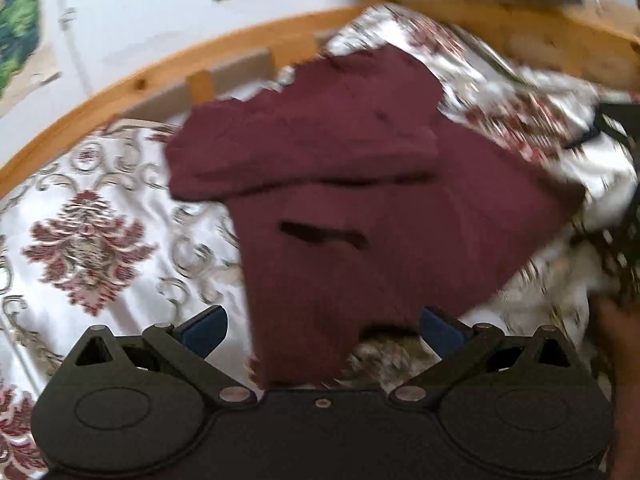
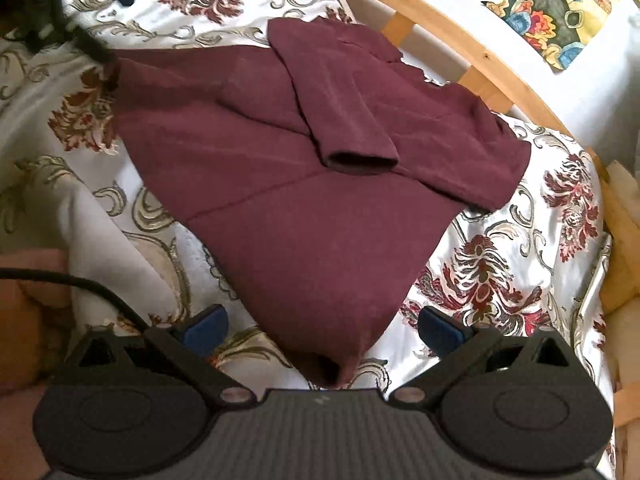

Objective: Fold small clothes
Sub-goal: 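Grasp the shirt hem with the right tool while the left tool grasps the hem too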

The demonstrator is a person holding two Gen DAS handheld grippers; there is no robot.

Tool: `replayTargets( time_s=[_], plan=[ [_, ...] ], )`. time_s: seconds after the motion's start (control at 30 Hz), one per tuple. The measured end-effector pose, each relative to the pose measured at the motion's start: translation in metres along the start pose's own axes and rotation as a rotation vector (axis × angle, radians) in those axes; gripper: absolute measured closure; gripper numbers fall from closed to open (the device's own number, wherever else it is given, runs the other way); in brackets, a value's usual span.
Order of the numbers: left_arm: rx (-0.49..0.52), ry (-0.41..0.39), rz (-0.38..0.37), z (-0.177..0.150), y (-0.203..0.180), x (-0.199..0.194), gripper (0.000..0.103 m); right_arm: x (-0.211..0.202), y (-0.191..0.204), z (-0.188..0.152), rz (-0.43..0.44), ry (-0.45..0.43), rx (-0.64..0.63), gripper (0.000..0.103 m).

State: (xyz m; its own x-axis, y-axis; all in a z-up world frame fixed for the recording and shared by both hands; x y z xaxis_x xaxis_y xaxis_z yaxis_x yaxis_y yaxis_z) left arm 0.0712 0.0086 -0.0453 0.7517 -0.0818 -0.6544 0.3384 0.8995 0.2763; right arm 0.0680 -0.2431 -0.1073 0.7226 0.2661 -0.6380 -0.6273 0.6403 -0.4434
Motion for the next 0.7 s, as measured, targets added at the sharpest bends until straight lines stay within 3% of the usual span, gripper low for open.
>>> replayTargets(
  time_s=[0.07,0.17,0.33,0.37,0.4,0.53,0.6,0.7],
  plan=[
    [0.046,0.023,-0.009,-0.005,-0.010,0.005,0.001,0.005,0.001,0.001,-0.020,-0.003,-0.005,0.000],
    [0.124,0.061,0.035,-0.010,-0.021,0.015,0.001,0.014,0.005,0.005,-0.049,-0.019,-0.001,0.000],
    [0.145,0.121,0.085,-0.017,-0.018,0.033,0.001,0.020,0.001,0.012,-0.070,-0.068,0.017,0.001],
    [0.146,0.127,0.097,-0.018,-0.017,0.036,0.001,0.020,0.000,0.013,-0.066,-0.079,0.021,0.005],
    [0.138,0.126,0.102,-0.017,-0.015,0.038,0.001,0.019,0.000,0.014,-0.056,-0.089,0.027,0.017],
    [0.122,0.106,0.162,-0.010,-0.007,0.045,0.003,0.019,-0.010,0.022,0.008,-0.091,0.095,0.035],
    [0.124,0.092,0.192,-0.006,-0.002,0.047,0.013,0.019,-0.017,0.027,0.049,-0.097,0.134,0.056],
    [0.105,0.069,0.204,-0.001,0.004,0.045,0.026,0.016,-0.026,0.034,0.094,-0.102,0.195,0.066]
  ],
)
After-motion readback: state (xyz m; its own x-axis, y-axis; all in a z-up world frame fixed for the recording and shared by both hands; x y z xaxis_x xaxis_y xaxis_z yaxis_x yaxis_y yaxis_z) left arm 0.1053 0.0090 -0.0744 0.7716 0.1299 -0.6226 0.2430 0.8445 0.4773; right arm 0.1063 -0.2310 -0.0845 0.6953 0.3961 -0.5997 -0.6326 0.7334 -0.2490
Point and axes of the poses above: each gripper's, at about its wrist camera, not at the fingertips, and x roughly the way its jaws point, y to its left, z to its top, the point moved 4 cm from there along x, roughly the way its jaws point, and after that the axes turned 5 degrees about z, right-handed, at the moved point
